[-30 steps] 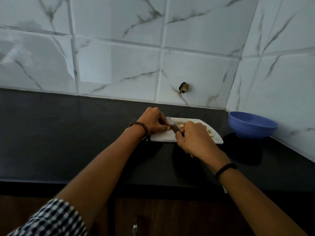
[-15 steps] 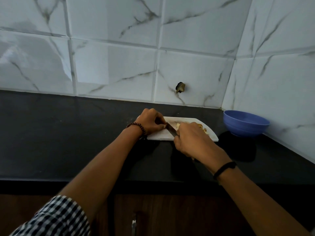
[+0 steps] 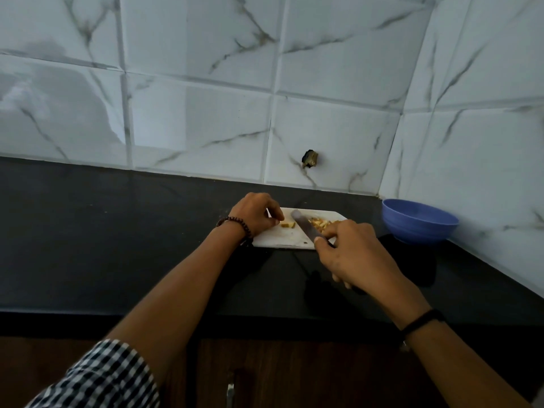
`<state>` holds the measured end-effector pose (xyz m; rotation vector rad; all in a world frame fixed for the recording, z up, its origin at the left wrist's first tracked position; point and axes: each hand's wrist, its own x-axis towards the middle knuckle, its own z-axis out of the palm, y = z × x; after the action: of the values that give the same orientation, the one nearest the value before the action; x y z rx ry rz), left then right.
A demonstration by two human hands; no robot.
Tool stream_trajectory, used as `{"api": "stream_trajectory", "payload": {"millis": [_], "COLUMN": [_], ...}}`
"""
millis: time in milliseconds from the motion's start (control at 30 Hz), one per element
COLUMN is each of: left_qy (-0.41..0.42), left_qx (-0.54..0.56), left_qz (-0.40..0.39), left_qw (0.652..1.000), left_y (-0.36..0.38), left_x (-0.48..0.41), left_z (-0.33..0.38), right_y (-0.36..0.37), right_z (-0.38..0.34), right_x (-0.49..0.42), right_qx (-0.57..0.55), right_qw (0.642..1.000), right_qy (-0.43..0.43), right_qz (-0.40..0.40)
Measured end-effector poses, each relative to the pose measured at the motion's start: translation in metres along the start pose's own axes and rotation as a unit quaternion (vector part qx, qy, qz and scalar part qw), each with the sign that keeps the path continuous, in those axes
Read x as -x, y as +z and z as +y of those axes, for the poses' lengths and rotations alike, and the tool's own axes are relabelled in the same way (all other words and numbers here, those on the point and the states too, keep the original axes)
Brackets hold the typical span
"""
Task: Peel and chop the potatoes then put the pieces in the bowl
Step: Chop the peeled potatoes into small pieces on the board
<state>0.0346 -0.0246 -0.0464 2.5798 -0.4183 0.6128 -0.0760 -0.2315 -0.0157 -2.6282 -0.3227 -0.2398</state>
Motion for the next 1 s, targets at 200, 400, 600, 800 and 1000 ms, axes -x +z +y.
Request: {"api": "stream_trajectory", "payload": {"millis": [200,400,600,800,1000], "left_qy": [-0.058,-0.133,-0.175,-0.17,-0.157], "left_qx": [-0.027,-0.032,-0.044,-0.057,-0.07], "left_qz": [0.038,0.089,0.102,0.089,0.086], "left_qw": [0.997,0.987,0.978,0.98,0.981], "left_y": [-0.002,-0.001,-0.003,-0.001,0.0], "left_x": [0.0,0.002,0.0,-0.003,-0.003], "left_z": [0.001,-0.007,-0.01,-0.01,-0.008], "right_y": [0.01,0.036,0.055,0.058,0.046], "right_z": [-0.006,-0.024,-0.037,-0.037,-0.038], "right_x": [-0.014,-0.02,-0.032,-0.038,-0.064], "right_qx": [0.006,0.053,0.032,0.024,0.065], "right_qw": [0.999,0.996,0.997,0.996,0.991], "right_qy": [-0.01,-0.037,-0.047,-0.071,-0.09], "right_qz": [0.052,0.061,0.058,0.053,0.074]}}
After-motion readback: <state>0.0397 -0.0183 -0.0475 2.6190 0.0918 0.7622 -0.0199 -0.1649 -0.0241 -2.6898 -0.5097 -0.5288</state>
